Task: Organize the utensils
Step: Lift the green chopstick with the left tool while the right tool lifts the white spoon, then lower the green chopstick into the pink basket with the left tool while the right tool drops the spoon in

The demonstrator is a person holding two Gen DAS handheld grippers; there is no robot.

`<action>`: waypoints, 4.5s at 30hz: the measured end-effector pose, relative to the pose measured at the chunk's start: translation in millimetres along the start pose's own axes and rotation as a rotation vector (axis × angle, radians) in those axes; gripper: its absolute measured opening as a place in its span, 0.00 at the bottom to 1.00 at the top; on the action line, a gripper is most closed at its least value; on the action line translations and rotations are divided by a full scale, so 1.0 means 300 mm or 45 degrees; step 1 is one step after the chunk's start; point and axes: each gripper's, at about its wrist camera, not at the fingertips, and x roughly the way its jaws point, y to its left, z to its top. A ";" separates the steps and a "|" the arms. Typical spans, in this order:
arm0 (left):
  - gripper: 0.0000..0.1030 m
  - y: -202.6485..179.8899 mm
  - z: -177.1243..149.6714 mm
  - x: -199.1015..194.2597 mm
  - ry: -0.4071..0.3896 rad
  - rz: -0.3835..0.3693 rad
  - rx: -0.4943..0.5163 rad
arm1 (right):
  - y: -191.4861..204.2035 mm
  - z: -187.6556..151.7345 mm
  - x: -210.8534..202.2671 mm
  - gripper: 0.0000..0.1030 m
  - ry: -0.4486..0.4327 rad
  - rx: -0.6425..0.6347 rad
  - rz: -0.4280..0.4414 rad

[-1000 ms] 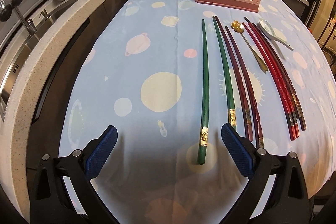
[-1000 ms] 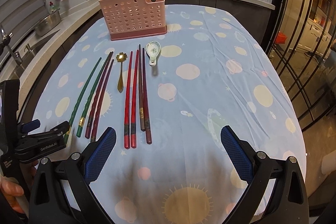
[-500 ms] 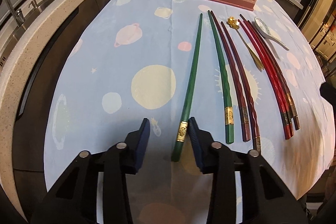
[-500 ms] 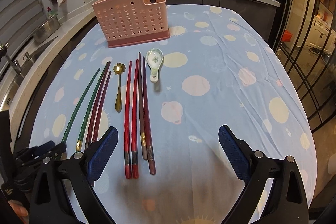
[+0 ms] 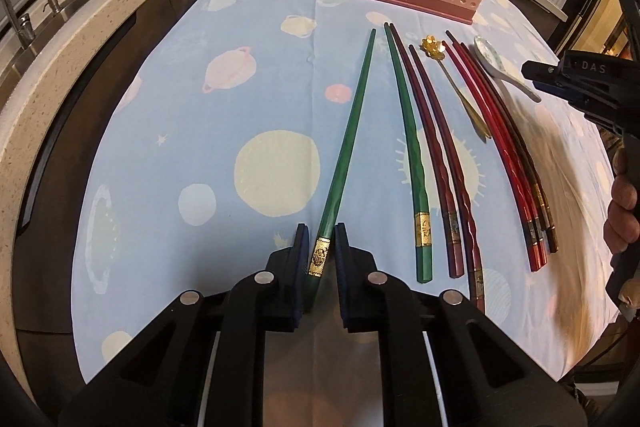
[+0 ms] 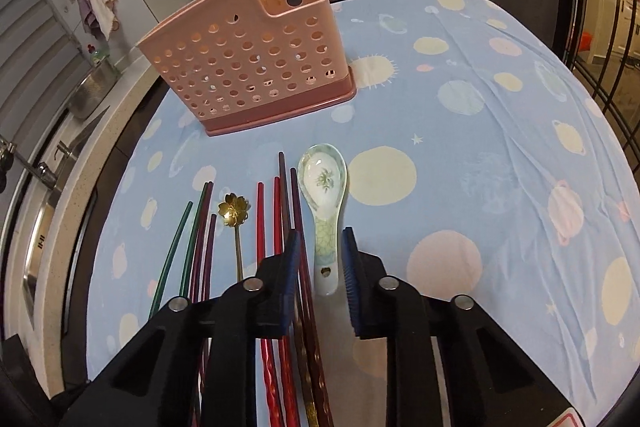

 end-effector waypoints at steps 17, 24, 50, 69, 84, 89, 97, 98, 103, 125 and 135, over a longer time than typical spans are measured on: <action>0.13 0.005 -0.002 -0.003 -0.020 -0.019 0.001 | -0.014 -0.059 0.089 0.10 0.070 0.004 0.005; 0.12 0.007 0.001 -0.005 -0.020 -0.023 -0.005 | -0.003 -0.087 0.071 0.09 0.062 -0.038 -0.017; 0.08 0.029 -0.034 -0.177 -0.070 -0.083 -0.044 | -0.041 -0.273 -0.284 0.07 -0.038 -0.061 -0.015; 0.07 -0.031 0.127 -0.362 -0.299 -0.054 0.004 | 0.004 -0.172 -0.433 0.06 -0.217 -0.094 0.045; 0.07 0.020 0.400 -0.471 -0.492 -0.054 -0.029 | 0.012 0.039 -0.467 0.06 -0.352 -0.084 0.054; 0.07 0.016 0.520 -0.514 -0.573 -0.060 -0.020 | 0.030 0.158 -0.466 0.06 -0.413 -0.098 0.034; 0.07 -0.031 0.784 -0.629 -0.765 -0.065 0.017 | 0.079 0.394 -0.407 0.06 -0.460 -0.129 0.009; 0.07 -0.041 0.816 -0.641 -0.786 -0.071 0.020 | 0.086 0.419 -0.392 0.06 -0.461 -0.132 0.005; 0.07 -0.094 0.980 -0.675 -0.878 -0.110 0.026 | 0.124 0.534 -0.325 0.06 -0.480 -0.139 -0.015; 0.07 -0.202 1.126 -0.251 -0.653 -0.080 0.039 | 0.080 0.619 0.069 0.06 -0.233 -0.098 -0.039; 0.13 -0.188 1.095 -0.207 -0.622 -0.094 0.027 | 0.071 0.594 0.075 0.11 -0.241 -0.106 -0.020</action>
